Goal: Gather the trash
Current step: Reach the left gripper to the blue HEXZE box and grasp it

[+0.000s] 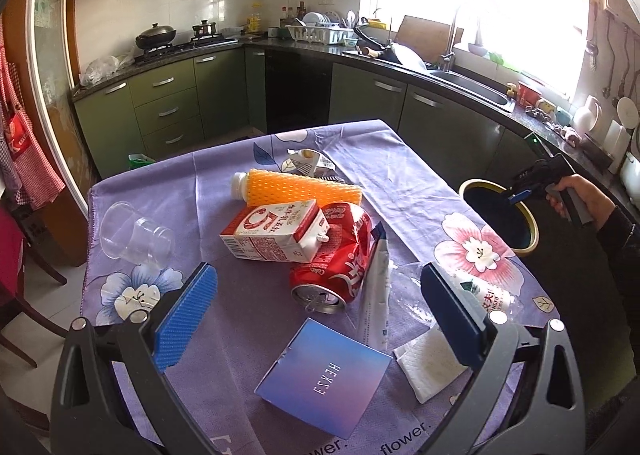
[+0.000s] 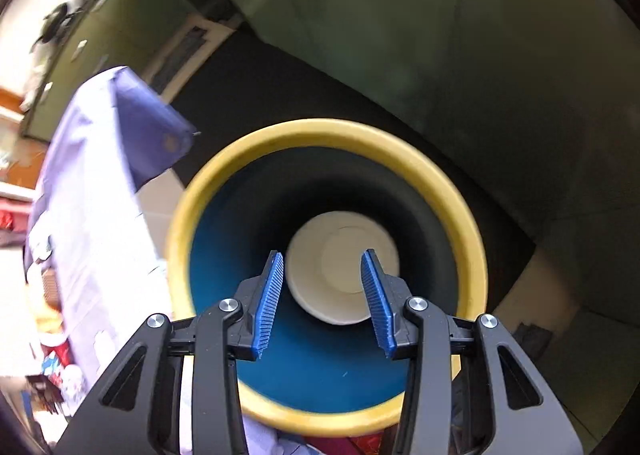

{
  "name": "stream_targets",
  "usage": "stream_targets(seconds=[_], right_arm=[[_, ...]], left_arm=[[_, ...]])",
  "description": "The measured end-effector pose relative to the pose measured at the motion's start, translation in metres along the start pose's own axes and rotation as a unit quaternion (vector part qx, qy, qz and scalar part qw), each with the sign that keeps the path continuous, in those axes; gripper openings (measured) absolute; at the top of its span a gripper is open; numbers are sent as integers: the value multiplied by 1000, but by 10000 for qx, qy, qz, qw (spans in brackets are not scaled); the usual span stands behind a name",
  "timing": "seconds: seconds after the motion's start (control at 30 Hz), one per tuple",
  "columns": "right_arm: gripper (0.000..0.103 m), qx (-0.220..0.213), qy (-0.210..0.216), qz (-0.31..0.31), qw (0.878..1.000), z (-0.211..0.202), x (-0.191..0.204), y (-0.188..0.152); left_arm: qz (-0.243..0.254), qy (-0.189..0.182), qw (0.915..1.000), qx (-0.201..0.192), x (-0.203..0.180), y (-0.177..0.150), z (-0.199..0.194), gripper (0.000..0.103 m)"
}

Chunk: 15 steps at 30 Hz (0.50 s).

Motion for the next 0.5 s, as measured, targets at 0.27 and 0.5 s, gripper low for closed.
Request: stream_targets(seconds=[0.27, 0.5], right_arm=[[42, -133, 131, -653, 9977, -25, 40, -48], [42, -130, 102, -997, 9949, -26, 71, -67]], left_arm=[[244, -176, 9986, 428, -4, -19, 17, 97], [1173, -471, 9887, 807, -2, -37, 39, 97]])
Point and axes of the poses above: each gripper's, at about its wrist camera, not at the fingertips, and z roughly the way its jaws point, x to its left, y to its top, the point moved 2 cm from there along z, roughly the way its jaws point, and after that the axes turned 14 degrees about x, right-handed, at the moved point
